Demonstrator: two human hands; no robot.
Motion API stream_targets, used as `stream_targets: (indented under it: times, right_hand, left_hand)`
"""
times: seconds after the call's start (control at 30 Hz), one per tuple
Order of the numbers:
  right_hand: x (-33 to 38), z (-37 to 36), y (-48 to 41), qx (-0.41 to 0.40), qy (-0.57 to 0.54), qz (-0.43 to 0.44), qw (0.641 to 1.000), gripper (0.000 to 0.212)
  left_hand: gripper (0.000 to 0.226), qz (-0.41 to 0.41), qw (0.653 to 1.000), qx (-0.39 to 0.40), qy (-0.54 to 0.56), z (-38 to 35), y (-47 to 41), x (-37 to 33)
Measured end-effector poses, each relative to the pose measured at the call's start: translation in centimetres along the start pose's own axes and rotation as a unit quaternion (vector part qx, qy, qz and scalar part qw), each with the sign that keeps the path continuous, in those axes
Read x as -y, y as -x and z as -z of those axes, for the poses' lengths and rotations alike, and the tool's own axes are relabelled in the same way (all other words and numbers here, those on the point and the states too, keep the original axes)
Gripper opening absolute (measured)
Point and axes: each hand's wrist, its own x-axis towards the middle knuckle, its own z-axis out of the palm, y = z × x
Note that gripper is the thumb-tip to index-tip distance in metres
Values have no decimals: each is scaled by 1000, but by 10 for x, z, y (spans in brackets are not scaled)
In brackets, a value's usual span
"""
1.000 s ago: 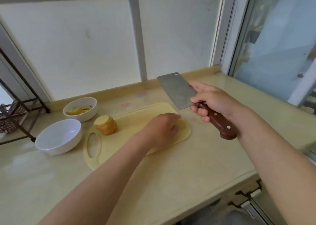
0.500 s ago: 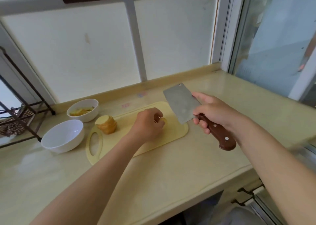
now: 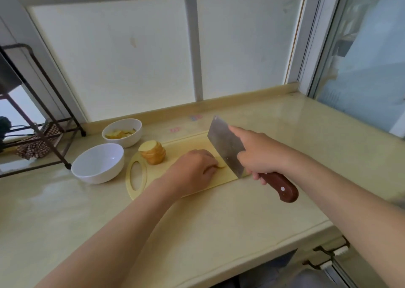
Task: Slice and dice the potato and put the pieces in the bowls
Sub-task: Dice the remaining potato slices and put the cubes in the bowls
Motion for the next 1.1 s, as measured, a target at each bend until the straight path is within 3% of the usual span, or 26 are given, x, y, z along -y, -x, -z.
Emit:
stream_targets:
  times: [0.23, 0.57, 1.1]
  right_hand:
    - [3, 6, 5, -7, 62, -26, 998, 88]
    - [3, 8, 21, 15, 104, -12, 994, 86]
    - [10, 7, 17, 28, 175, -21, 984, 84]
  left_hand:
    - [19, 4, 998, -45, 30, -6, -7, 2]
    - [13, -67, 991, -93, 71, -19, -18, 16]
    - [19, -72, 986, -118, 92, -31, -19, 23]
